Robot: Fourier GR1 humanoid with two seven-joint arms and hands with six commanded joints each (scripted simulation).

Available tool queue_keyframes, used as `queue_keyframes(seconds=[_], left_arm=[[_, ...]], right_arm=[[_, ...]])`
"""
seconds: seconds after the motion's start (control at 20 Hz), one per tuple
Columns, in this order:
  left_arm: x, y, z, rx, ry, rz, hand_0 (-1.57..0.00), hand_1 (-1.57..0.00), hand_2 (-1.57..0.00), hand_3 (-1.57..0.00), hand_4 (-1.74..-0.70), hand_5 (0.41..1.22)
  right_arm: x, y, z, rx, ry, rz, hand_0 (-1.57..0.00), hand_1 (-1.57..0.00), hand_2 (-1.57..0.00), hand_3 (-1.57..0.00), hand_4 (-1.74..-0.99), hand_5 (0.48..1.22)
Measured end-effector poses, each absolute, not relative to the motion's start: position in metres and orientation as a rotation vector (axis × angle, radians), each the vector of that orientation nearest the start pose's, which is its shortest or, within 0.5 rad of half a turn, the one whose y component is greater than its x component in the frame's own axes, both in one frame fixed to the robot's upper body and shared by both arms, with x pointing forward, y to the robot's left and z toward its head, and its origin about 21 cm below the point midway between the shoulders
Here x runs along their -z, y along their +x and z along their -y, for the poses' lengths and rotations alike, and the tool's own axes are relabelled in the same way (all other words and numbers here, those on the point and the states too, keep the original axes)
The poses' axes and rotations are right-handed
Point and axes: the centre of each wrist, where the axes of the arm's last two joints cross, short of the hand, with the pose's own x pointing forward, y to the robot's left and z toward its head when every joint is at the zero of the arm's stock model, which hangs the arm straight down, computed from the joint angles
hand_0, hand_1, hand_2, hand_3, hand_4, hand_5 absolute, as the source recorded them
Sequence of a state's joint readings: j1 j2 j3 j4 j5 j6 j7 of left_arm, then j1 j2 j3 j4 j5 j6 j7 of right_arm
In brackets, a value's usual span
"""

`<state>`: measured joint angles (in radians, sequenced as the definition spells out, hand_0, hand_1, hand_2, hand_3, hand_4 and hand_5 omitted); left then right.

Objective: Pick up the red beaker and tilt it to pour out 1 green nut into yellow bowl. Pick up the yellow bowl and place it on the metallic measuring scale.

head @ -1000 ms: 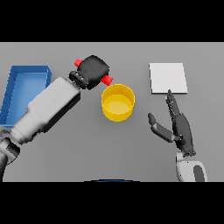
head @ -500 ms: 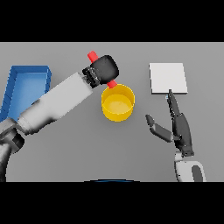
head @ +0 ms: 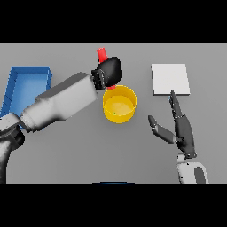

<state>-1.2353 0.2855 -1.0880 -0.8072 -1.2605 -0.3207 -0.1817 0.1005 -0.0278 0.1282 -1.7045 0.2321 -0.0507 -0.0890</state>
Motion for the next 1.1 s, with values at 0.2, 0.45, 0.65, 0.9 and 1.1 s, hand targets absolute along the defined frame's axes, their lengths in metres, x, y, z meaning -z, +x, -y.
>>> queue_keyframes(seconds=[0.2, 0.45, 0.65, 0.9, 1.1], left_arm=[[-0.128, 0.403, -0.034, -2.578, -1.268, -0.798, -1.57, -1.57, -1.57, -1.57, -1.73, 1.221], [-0.191, 0.413, -0.014, -2.417, -1.348, -0.676, -1.57, -1.57, -1.57, -1.57, -1.73, 1.221], [-0.263, 0.440, -0.036, -2.367, -1.579, -0.809, -1.57, -1.57, -1.57, -1.57, -1.72, 1.221], [-0.343, 0.463, -0.096, -2.520, -1.989, -1.318, -1.57, -1.57, -1.57, -1.51, -1.73, 1.221], [-0.359, 0.478, -0.196, -2.598, -2.119, -2.183, -1.57, -1.57, -1.57, -1.53, -1.74, 1.221]], right_arm=[[-0.011, 0.219, 0.210, -0.219, -0.151, 1.739, 0.00, 0.00, 0.00, 0.00, -1.128, 0.575], [-0.013, 0.219, 0.213, -0.204, -0.163, 1.729, 0.00, 0.00, 0.00, 0.00, -1.135, 0.563], [-0.020, 0.226, 0.212, -0.218, -0.162, 1.750, 0.00, 0.00, 0.00, 0.00, -1.128, 0.554], [-0.015, 0.224, 0.211, -0.245, -0.110, 1.764, 0.00, 0.00, 0.00, 0.00, -1.104, 0.576], [-0.015, 0.229, 0.209, -0.248, -0.101, 1.756, 0.00, 0.00, 0.00, 0.00, -1.121, 0.588]])
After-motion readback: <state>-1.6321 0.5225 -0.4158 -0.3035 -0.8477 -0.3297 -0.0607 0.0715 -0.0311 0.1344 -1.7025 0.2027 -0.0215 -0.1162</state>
